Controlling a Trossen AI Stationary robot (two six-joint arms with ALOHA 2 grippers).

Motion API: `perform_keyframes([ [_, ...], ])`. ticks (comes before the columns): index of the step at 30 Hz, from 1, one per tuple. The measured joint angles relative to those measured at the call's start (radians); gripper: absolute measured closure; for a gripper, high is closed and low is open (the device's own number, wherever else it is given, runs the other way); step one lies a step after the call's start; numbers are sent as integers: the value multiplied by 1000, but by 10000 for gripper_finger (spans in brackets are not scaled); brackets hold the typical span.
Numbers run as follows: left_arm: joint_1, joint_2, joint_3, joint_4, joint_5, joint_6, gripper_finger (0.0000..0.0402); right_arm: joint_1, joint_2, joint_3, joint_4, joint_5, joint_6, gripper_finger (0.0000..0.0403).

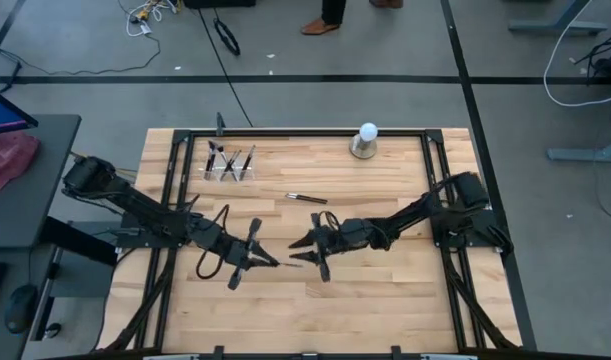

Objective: Put items in baskets/containers
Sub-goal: Put the eyebrow brush into the transparent organizer

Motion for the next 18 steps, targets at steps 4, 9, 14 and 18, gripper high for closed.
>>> perform_keyframes([
  [4,-24,-88,4,-163,-194,-37,382,1,-121,-31,-247,151,27,265],
  [9,-9,-226,162,-702,-446,-150,381,20,-200,-73,-307,235,34,262],
  [14,96,-261,426,-1314,-573,-363,380,31,-196,-86,-289,236,35,273],
  [18,249,-262,575,-1583,-579,-445,379,34,-174,-87,-263,236,35,282],
])
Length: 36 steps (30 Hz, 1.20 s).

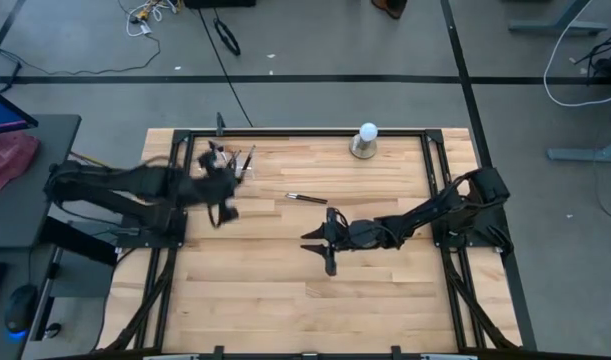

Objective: Put items in baskets/containers
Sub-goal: Put the eyebrow brush into the transparent organizer

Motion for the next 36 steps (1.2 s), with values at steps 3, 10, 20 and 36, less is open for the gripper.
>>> perform_keyframes([
  [3,140,0,53,-100,2,-6,379,0,17,0,27,-1,-5,287],
  [10,486,-2,39,-147,105,49,379,0,42,0,48,-1,-12,294],
  [20,833,-2,-89,4,266,174,378,2,42,1,76,-1,-30,294],
  [36,991,0,-220,71,367,174,376,2,42,1,79,-2,-27,294],
])
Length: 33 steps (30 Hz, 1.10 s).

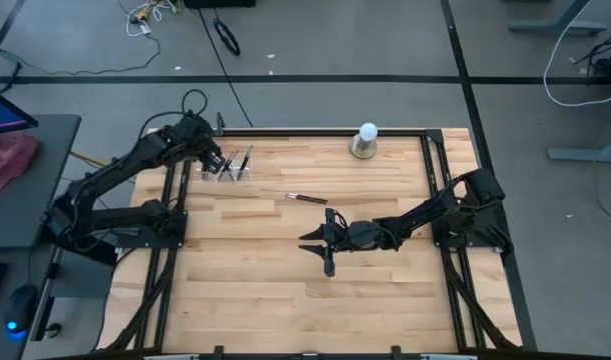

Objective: Put items in baskets/containers
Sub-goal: Put the eyebrow brush into the transparent organizer, then put the eyeshadow brush into the transparent organizer

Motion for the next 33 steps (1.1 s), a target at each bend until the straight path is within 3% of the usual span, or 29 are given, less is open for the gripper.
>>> perform_keyframes([
  [14,0,0,0,30,-10,-10,267,0,0,0,0,0,0,294],
  [25,0,0,0,33,-13,-10,221,0,0,0,0,0,0,294],
  [33,-1,0,19,35,-13,-7,158,0,0,0,0,0,0,294],
])
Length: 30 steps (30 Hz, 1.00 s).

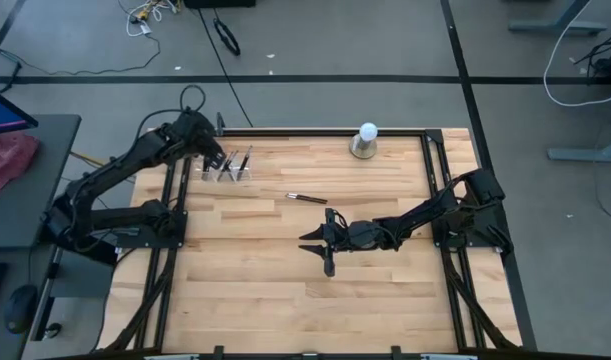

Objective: Put items in baskets/containers
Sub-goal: Put the eyeshadow brush into the transparent organizer

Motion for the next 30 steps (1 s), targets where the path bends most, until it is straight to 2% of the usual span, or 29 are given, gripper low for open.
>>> perform_keyframes([
  [3,-18,-5,42,-15,33,-14,148,-7,0,0,-4,0,5,294],
  [6,-59,-18,85,-15,134,-31,151,-24,0,0,-36,0,25,294],
  [9,-135,-39,91,22,260,-50,162,-55,0,0,-71,0,55,294],
  [12,-253,-52,65,83,336,-60,173,-102,0,0,-132,0,103,293],
  [15,-390,-53,24,158,343,-81,185,-153,9,1,-178,0,127,280],
  [20,-624,-53,-100,421,342,-110,202,-225,93,17,-189,0,117,239],
  [25,-808,-53,-234,693,324,-128,212,-278,204,79,-191,0,3,205],
  [30,-946,-52,-339,853,241,-129,214,-321,259,146,-257,-1,-109,200],
])
